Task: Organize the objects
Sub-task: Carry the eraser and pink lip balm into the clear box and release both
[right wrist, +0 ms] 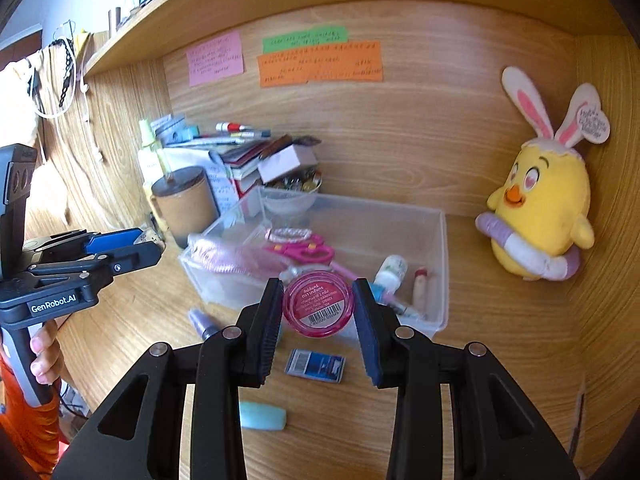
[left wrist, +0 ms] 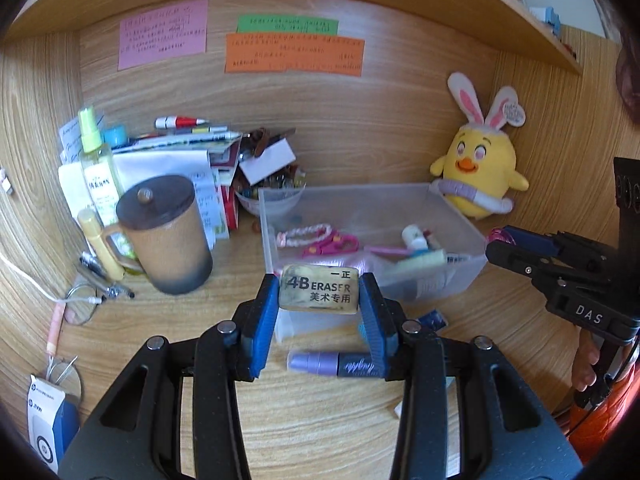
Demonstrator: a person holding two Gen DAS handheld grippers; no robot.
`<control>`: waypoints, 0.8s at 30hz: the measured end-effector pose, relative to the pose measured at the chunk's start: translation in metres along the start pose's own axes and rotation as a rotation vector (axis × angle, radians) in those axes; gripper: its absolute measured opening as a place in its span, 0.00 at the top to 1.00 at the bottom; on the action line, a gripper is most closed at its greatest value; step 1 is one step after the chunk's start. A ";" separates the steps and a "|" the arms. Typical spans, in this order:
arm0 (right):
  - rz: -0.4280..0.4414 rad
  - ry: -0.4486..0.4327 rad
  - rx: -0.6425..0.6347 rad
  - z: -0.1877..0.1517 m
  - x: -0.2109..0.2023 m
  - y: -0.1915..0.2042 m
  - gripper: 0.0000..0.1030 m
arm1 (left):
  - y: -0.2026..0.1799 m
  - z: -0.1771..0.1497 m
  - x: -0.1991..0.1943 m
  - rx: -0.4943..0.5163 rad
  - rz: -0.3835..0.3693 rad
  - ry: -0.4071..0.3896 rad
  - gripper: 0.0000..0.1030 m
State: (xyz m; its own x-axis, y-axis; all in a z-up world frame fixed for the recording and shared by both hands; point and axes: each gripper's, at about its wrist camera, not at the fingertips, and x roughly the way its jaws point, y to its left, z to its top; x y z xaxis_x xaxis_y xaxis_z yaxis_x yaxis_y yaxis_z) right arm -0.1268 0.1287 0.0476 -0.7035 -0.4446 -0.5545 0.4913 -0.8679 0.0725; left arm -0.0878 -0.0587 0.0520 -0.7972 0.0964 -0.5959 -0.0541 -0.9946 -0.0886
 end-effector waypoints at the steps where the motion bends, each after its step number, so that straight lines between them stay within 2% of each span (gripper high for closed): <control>1: -0.008 -0.009 0.007 0.003 0.000 -0.003 0.69 | 0.000 0.004 0.001 -0.004 -0.001 -0.007 0.61; 7: -0.040 -0.016 0.053 0.014 0.011 -0.024 0.69 | 0.001 0.023 0.015 -0.022 0.007 -0.018 0.61; 17: -0.062 0.101 0.100 0.006 0.060 -0.055 0.69 | 0.011 0.028 0.068 -0.050 0.021 0.088 0.61; 24: -0.053 0.148 0.103 0.001 0.076 -0.058 0.69 | 0.012 0.024 0.090 -0.054 0.004 0.146 0.61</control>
State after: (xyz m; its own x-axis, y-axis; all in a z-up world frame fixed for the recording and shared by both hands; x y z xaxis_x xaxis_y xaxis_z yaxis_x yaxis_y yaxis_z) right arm -0.2089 0.1449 0.0022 -0.6401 -0.3672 -0.6748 0.3953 -0.9106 0.1205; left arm -0.1747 -0.0624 0.0162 -0.7015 0.1009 -0.7055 -0.0157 -0.9919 -0.1263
